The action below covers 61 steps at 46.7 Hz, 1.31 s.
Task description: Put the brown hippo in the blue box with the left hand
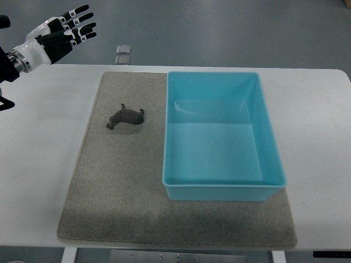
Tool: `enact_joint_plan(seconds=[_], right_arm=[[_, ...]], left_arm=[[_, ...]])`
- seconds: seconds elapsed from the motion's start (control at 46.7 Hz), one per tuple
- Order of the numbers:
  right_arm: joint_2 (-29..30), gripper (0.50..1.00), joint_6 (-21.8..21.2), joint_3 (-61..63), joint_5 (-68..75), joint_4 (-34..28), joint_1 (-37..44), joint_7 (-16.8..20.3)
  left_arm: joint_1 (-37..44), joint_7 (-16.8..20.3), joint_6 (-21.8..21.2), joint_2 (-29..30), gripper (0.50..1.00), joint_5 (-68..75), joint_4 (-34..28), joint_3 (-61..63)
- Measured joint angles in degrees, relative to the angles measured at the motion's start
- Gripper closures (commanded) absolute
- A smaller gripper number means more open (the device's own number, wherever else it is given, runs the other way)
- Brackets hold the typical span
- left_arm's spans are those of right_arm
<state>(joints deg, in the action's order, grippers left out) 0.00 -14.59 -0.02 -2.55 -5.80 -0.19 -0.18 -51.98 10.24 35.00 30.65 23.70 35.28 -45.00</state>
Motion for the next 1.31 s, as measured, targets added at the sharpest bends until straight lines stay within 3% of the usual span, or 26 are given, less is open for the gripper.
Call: enact_joint_plan(seconds=[0.257,0.6,0.707,0.921,1.306], right_arm=[[0.00,0.564,0.00,0.02,0.00,0.00,-0.03,0.00],[0.00,0.564,0.00,0.01,0.00,0.00,-0.05,0.00],[0.00,0.564,0.00,-0.02,0.00,0.00,-0.04,0.00],[0.00,0.564,0.00,0.02,0.00,0.00,-0.06,0.00],[0.00,0.564,0.00,0.02,0.00,0.00,-0.03,0.00]], left_arm=[[2.33,8.43,-0.79,5.26,0.506,17.56,10.46,0.40],[5.93,11.26,-18.39,10.42,0.512,36.91,25.30,8.36],[6.01,11.36,-20.79,10.47,0.510,45.43,25.87,10.10],[5.72,11.14,-21.13,9.09,0.510,55.93,26.10,11.16],[1.92,11.05,-21.44,5.65,0.512,58.96,23.83,17.72]])
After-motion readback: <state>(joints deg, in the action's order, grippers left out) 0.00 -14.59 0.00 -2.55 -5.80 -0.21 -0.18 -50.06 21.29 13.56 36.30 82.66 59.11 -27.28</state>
